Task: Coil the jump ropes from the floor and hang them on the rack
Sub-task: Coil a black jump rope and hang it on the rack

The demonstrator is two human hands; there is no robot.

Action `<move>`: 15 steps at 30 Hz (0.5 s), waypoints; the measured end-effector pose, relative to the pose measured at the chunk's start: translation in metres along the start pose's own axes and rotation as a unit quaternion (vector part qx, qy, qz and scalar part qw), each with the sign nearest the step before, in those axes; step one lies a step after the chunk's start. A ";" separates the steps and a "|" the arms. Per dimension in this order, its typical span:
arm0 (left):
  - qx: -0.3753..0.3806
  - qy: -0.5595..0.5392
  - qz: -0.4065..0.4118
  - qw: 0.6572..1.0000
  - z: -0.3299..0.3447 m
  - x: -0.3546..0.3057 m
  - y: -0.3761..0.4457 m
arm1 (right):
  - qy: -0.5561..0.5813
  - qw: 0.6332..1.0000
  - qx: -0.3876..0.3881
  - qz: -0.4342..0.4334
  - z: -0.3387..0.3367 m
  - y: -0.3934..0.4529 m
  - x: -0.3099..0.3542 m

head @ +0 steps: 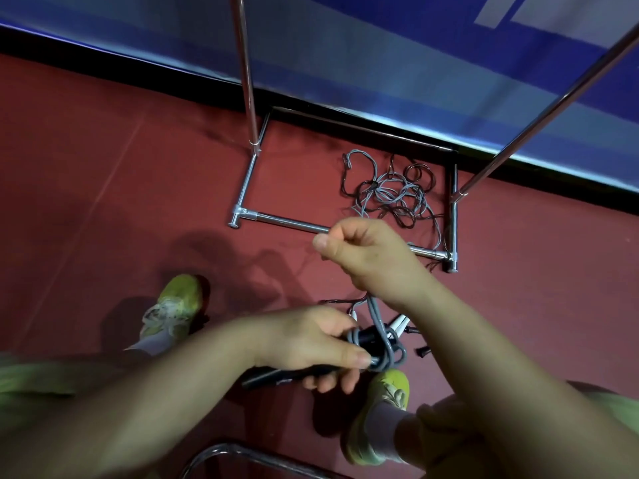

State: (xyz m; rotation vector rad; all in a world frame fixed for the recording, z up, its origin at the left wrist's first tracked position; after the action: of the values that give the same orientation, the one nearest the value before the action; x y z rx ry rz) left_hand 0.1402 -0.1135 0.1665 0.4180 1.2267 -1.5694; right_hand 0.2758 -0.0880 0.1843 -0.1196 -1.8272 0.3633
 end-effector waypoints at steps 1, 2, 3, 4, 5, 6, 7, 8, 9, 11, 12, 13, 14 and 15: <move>0.007 -0.010 -0.004 1.000 0.004 0.001 0.001 | -0.017 1.000 0.007 -0.003 0.003 0.000 -0.002; 0.018 -0.020 -0.007 1.000 0.008 0.000 0.002 | -0.037 0.999 0.017 -0.005 0.006 0.000 -0.003; 0.030 -0.031 -0.005 0.999 0.011 -0.001 0.002 | -0.055 0.998 0.027 -0.004 0.009 0.000 -0.004; 0.040 -0.045 0.000 0.998 0.013 -0.002 0.001 | -0.067 0.997 0.037 0.002 0.011 -0.001 -0.004; 0.046 -0.065 0.013 0.997 0.014 -0.003 0.000 | -0.071 0.996 0.042 0.012 0.012 -0.001 -0.004; 0.046 -0.094 0.034 0.994 0.012 -0.005 -0.002 | -0.057 0.997 0.042 0.029 0.011 -0.001 -0.004; 0.039 -0.138 0.062 0.988 0.008 -0.007 -0.004 | -0.019 0.998 0.038 0.056 0.010 0.000 -0.005; 0.028 -0.190 0.088 0.977 0.002 -0.009 -0.007 | 0.035 0.995 0.030 0.083 0.007 0.001 -0.005; 0.013 -0.235 0.114 0.965 -0.005 -0.011 -0.010 | 0.083 0.991 0.019 0.102 0.005 0.003 -0.006; -0.025 -0.283 0.152 0.946 -0.020 -0.014 -0.013 | 0.123 0.986 0.002 0.112 0.002 0.004 -0.008; -0.050 -0.293 0.160 0.941 -0.025 -0.016 -0.014 | 0.117 0.987 0.000 0.110 0.002 0.003 -0.007; -0.076 -0.299 0.165 0.937 -0.029 -0.017 -0.015 | 0.098 0.990 0.001 0.099 0.001 0.002 -0.006; -0.101 -0.304 0.168 0.932 -0.033 -0.018 -0.015 | 0.079 0.994 0.001 0.079 0.000 0.001 -0.005; -0.122 -0.310 0.167 0.928 -0.038 -0.019 -0.016 | 0.068 0.996 0.000 0.053 -0.002 -0.001 -0.004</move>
State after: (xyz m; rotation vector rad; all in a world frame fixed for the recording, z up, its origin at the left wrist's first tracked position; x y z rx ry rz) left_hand 0.1221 -0.0730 0.1731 -0.0435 0.7875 -1.1085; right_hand 0.2793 -0.0892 0.1810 -0.2369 -1.6903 0.4202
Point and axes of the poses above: each hand's wrist, its own y-axis towards the middle knuckle, its own z-axis out of the palm, x = y × z, the point moved 1 cm from there along y, towards the middle knuckle, and after that the axes turned 3 degrees about -y, right-handed, at the moved point
